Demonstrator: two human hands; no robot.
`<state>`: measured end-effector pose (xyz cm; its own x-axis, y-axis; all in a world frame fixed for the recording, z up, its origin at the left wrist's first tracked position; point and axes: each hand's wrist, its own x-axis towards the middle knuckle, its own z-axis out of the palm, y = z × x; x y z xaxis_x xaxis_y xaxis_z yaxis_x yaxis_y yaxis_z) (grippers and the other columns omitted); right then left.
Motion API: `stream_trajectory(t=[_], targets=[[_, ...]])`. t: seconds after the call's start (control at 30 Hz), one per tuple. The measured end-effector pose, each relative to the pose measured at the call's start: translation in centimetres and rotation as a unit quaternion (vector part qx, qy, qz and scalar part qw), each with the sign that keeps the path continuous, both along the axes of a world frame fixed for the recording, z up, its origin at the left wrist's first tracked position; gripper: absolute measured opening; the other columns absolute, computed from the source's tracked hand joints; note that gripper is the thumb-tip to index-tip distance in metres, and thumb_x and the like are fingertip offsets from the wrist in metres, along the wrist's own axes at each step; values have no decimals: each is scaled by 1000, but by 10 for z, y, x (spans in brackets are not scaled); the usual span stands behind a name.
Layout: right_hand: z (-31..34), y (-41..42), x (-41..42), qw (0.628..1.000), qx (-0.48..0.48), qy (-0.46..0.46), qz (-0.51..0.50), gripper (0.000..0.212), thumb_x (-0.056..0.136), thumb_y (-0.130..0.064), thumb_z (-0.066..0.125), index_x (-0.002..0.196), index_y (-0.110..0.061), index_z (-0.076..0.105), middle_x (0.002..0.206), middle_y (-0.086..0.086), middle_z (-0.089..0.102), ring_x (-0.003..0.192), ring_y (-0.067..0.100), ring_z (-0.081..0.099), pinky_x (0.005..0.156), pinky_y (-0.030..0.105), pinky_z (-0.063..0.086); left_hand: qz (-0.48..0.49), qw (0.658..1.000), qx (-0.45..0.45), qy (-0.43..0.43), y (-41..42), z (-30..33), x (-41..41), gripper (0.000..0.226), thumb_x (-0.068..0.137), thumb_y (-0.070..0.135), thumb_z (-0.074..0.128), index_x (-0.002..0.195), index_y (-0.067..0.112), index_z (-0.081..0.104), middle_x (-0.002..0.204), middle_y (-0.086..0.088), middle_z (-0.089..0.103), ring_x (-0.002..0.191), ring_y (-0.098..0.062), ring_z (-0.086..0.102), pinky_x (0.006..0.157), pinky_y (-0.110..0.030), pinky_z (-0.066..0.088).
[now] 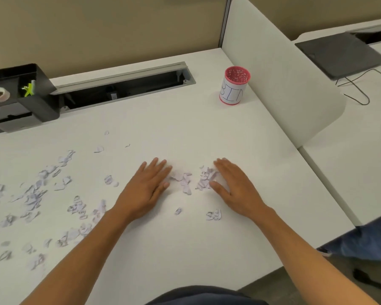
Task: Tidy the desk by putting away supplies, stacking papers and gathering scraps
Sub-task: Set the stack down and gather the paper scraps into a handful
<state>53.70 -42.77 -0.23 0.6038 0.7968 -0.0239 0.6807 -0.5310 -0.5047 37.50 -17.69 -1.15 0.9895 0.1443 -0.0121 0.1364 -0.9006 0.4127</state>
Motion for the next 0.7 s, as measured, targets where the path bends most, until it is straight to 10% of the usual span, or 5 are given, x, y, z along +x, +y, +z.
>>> stream_trajectory(t=[0.27,0.7], targets=[[-22,-6,-48,988,-132,-73,-31,94,86,-71,-14,155,-9,4,162,1,-5,149,14,-11,118,45,-11,92,992,45,74,-43,-11,-34,91,90,76,20,155,19,-6,161,2,-17,146,-11,-24,120,-35,-13],[-15,52,-20,999,-42,-9,2,60,103,-46,14,154,-15,22,162,0,18,150,11,6,122,35,-4,-2,999,-9,48,-36,-5,31,94,85,79,13,156,18,8,164,0,0,149,-10,-10,121,-34,-9]])
